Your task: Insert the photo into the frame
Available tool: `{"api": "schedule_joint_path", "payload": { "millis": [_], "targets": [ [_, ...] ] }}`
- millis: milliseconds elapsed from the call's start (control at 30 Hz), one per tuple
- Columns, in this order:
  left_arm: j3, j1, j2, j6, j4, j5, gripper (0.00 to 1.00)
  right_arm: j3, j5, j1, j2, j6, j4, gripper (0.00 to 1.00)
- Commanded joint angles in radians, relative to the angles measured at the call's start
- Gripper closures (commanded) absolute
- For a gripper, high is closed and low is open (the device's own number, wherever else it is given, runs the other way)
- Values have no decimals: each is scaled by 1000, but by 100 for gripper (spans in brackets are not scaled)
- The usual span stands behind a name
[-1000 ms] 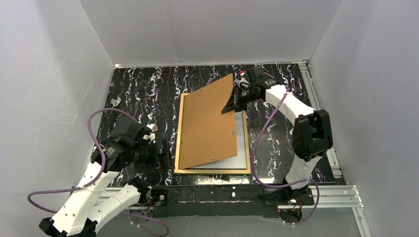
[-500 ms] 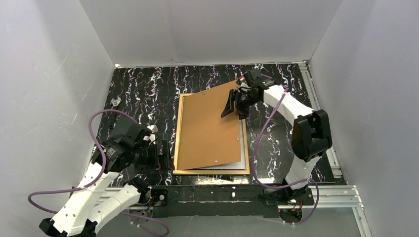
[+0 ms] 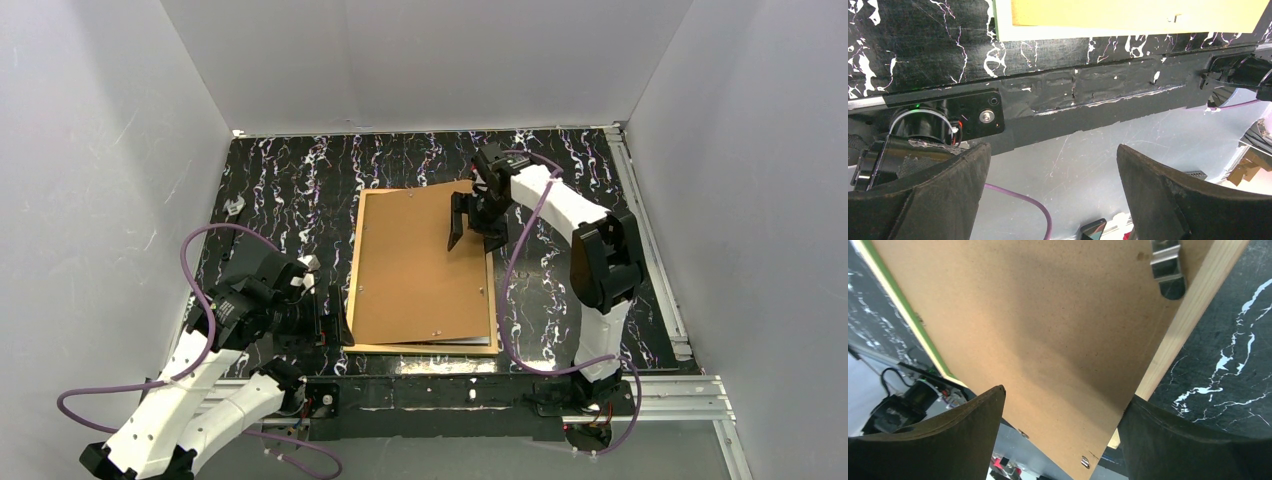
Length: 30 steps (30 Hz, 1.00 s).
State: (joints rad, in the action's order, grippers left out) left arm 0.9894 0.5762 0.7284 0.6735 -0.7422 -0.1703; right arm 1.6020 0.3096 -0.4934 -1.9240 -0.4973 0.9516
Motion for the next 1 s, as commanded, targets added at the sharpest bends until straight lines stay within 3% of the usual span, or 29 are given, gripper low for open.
{"api": "schedule_joint_path", "payload": {
  "millis": [0, 233, 567, 967],
  "targets": [
    [-22, -1, 0, -1, -92, -20, 2, 58, -68, -26, -10, 21, 66, 14],
    [-28, -1, 2, -5, -102, -13, 2, 85, -180, -43, -22, 26, 120, 13],
    [-38, -1, 19, -21, -120, 6, 2, 96, -190, -60, 2, 37, 105, 12],
    [-92, -1, 84, -56, -99, 34, 2, -136, -178, -49, 169, 2, 9, 9]
  ]
}}
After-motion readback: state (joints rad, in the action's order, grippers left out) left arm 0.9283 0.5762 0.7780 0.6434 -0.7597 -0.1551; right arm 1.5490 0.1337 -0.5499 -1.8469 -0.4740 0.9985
